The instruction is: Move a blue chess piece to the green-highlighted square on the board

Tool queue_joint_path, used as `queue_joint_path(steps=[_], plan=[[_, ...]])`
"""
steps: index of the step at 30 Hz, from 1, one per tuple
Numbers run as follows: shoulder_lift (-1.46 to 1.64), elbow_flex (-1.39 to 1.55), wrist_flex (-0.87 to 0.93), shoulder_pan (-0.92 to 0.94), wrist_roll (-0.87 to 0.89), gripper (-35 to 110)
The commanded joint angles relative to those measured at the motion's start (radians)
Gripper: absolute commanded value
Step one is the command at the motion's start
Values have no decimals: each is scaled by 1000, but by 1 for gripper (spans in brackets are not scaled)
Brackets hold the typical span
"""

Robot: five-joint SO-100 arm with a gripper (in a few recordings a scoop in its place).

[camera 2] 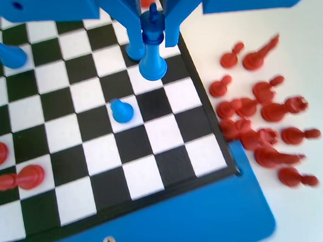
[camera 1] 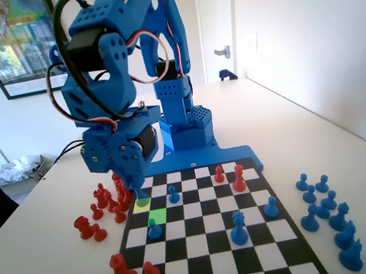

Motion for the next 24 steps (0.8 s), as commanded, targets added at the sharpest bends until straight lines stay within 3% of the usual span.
queue_joint_path(steps=[1, 24], plan=[[14, -20, -46, -15, 2, 1], [-3, 97, -173, -26, -26, 1]])
